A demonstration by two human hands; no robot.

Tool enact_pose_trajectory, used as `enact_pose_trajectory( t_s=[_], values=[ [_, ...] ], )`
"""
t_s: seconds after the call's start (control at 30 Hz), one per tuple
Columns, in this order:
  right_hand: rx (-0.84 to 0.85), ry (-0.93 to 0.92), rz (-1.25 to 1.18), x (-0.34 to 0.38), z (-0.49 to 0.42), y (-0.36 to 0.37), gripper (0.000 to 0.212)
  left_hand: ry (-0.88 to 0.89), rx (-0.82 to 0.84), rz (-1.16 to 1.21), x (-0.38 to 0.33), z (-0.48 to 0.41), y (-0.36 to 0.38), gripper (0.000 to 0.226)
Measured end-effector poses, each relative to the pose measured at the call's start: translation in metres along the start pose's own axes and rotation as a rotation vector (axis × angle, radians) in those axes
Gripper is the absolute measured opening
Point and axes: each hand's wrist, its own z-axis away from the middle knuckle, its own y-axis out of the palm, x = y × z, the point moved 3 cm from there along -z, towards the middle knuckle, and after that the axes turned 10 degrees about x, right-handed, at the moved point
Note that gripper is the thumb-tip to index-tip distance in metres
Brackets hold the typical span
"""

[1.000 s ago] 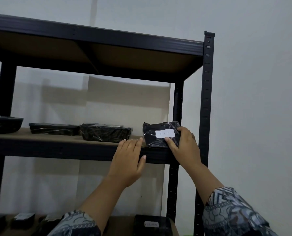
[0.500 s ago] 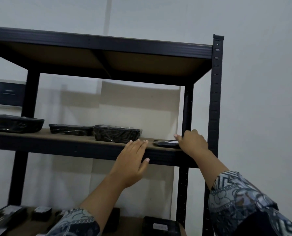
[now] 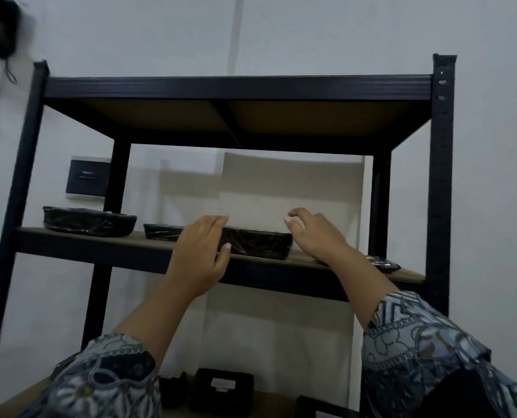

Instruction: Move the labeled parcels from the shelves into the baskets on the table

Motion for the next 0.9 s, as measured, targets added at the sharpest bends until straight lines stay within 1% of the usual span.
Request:
enact_pose_trajectory(
  t_s=[0.13,0.27,0.4,0.5,0.57,0.63,0.73,0.83,0.9],
  values=[
    [0.057,0.058,0.020,0.006,-0.019,0.014,0.050,-0.046,0.057,-0.029,0.037,-0.011,0.005,0.060],
    [0.105,0.122,0.022,0.012,-0.036,0.023,0.055,-0.082,0.204,-0.042,0.072,-0.023,0.020,0.069],
    [0.141,0.193,0.035,0.020,-0.047,0.028,0.055,-0.055,0.294,-0.043,0.094,-0.024,0.033,0.073],
    [0.213,0.251,0.057,0.024,-0.049,0.037,0.057,-0.044,0.301,-0.012,0.098,-0.022,0.040,0.080],
    [0.213,0.276,0.056,0.024,-0.050,0.039,0.057,-0.035,0.258,0.001,0.097,-0.021,0.044,0.078],
    [0.173,0.279,0.028,0.024,-0.047,0.039,0.053,-0.031,0.229,0.012,0.097,-0.018,0.045,0.071],
    [0.042,0.242,-0.047,0.022,-0.039,0.041,0.048,-0.041,0.205,0.020,0.097,-0.016,0.046,0.065],
    [-0.100,0.199,-0.084,0.019,-0.031,0.048,0.051,-0.055,0.179,0.031,0.095,-0.015,0.044,0.059],
    [-0.158,0.172,-0.134,0.019,-0.026,0.052,0.054,-0.049,0.165,0.034,0.094,-0.014,0.042,0.057]
  ],
)
